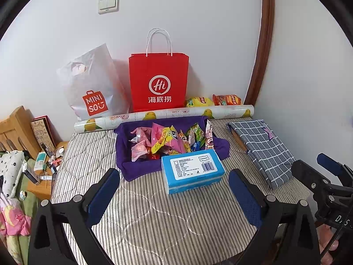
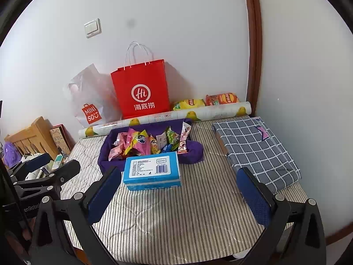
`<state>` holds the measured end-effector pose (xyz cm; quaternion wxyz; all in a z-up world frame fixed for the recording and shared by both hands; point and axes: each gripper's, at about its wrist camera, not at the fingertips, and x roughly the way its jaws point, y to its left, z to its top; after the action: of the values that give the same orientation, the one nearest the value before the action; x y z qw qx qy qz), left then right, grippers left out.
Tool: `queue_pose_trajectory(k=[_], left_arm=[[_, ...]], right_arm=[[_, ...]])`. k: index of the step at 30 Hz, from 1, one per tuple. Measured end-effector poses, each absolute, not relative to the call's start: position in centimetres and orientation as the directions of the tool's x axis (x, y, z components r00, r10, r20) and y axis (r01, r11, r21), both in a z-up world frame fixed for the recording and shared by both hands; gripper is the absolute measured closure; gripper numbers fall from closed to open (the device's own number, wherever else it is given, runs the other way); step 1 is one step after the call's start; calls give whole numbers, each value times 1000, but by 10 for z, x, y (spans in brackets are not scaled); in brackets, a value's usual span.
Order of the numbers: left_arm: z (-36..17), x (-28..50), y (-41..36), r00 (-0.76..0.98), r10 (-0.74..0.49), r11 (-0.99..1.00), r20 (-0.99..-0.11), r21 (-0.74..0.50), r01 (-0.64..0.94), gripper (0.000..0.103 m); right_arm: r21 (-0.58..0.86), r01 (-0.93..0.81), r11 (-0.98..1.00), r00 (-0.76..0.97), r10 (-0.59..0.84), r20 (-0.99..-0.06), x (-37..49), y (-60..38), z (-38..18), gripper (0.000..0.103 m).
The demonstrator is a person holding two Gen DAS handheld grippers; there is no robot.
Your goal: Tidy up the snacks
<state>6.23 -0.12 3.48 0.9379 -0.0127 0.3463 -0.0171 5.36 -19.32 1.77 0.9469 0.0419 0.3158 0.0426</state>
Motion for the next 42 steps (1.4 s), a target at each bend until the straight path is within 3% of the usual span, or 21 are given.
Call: queue_pose_trajectory(k=[42], left_arm=[[34,61,4,758,-40,999,-652,-41,17,3]], right_arm=[[107,-82,991,803,129,-582,48,-183,23,0]])
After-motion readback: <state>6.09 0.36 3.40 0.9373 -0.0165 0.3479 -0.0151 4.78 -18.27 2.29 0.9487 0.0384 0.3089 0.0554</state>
